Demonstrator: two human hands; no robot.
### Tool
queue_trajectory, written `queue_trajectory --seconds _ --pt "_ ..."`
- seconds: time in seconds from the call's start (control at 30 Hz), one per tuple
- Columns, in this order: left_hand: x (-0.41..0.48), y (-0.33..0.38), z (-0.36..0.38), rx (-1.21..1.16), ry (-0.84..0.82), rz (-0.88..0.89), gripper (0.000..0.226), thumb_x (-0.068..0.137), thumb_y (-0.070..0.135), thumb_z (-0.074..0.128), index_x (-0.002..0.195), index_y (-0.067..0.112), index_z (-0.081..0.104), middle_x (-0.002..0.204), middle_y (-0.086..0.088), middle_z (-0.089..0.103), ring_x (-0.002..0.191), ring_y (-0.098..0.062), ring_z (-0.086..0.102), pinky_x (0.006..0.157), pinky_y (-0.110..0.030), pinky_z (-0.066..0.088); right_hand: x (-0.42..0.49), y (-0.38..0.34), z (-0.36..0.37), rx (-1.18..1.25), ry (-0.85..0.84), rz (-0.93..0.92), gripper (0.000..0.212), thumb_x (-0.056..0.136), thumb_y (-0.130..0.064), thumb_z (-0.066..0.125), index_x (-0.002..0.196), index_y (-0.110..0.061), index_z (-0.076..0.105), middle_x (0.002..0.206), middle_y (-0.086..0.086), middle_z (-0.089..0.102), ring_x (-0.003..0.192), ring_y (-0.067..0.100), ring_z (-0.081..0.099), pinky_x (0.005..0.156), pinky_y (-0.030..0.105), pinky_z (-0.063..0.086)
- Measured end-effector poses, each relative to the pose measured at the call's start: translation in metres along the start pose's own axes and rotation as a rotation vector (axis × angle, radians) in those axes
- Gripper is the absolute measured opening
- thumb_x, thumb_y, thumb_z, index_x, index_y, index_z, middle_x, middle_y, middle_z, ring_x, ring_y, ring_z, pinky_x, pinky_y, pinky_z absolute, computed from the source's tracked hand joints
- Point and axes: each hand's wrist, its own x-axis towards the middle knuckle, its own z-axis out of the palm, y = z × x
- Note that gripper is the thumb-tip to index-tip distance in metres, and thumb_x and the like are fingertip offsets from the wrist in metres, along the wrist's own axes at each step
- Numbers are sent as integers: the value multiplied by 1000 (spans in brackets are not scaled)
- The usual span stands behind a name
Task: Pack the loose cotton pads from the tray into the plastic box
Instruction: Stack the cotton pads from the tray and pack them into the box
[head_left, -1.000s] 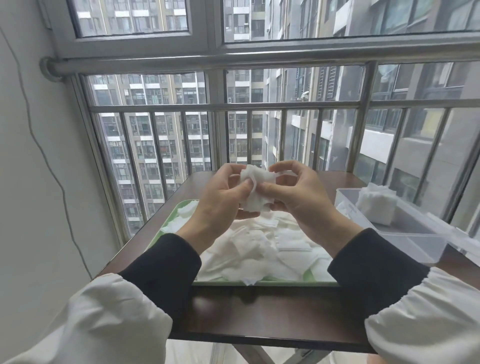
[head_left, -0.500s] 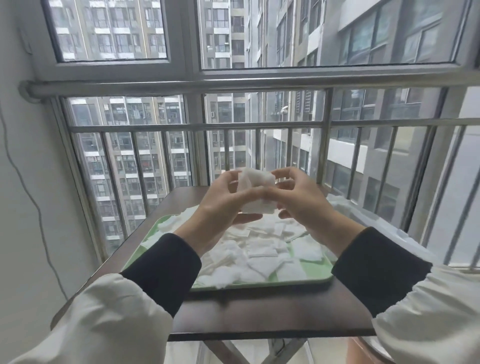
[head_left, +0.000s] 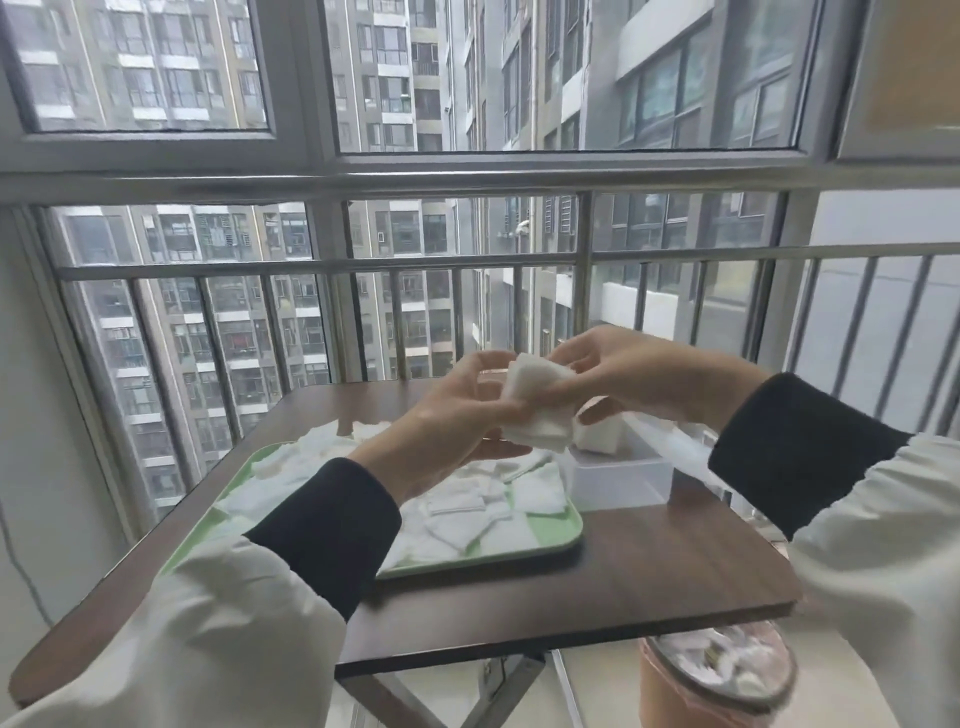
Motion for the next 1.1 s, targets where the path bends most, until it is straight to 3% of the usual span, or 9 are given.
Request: queue_trajectory --seconds 0.13,0.27,0.37,0.47,0.6,0.7,0.87,0.97,1.1 --pt "10 -1 15 65 -78 16 77 76 12 83 139 22 39 131 -16 62 111 -32 69 95 -53 56 -6 3 -24 -134 -110 76 36 85 -36 77 112 -15 68 107 4 74 101 17 69 88 35 58" --pt "26 -2 28 142 -31 47 79 78 10 81 143 20 37 128 -18 60 109 -33 69 94 -52 57 -3 12 -42 -240 -123 63 22 88 -31 75 107 -20 70 107 1 73 102 16 70 90 38 58" --pt "42 -7 34 275 34 43 66 85 12 79 138 15 39 117 -12 67 100 -25 73 88 -42 61 4 24 -57 -282 -23 39 14 87 -35 76 96 -25 72 100 0 75 99 21 70 89 40 57" --pt "54 -20 37 610 47 17 50 89 25 75 130 19 48 110 2 70 97 -18 70 89 -40 59 16 42 -68 -329 127 46 20 85 -36 76 101 -25 70 100 2 74 100 25 69 90 41 58" --pt "64 -36 35 919 0 43 27 89 31 74 114 24 70 111 9 71 96 -6 66 86 -22 54 36 73 -70 -447 99 112 21 85 -35 77 103 -30 66 103 -7 67 98 15 64 73 25 49" --pt "68 -42 30 914 1 51 14 85 29 78 98 30 73 102 15 70 84 3 65 68 -7 47 52 92 -68 -531 54 183 23 84 -34 76 104 -33 64 105 -13 63 96 6 60 69 21 43" --pt "74 -44 25 878 -8 60 16 79 31 84 86 35 70 94 18 69 78 7 64 58 -5 43 71 108 -64 -678 0 215 38 80 -30 80 116 -27 69 110 -6 64 100 15 60 73 25 42" --pt "77 -45 23 884 -21 71 17 78 32 85 83 36 69 93 18 70 74 8 63 57 -6 44 76 110 -57 -763 18 204 43 80 -32 81 121 -27 69 103 -9 62 97 17 58 76 27 41" --pt "78 -45 22 871 -24 68 17 77 32 85 82 37 70 92 20 69 69 10 63 60 -15 52 79 114 -50 -825 47 177 44 81 -29 82 122 -27 67 83 -18 50 75 4 50 59 21 33"
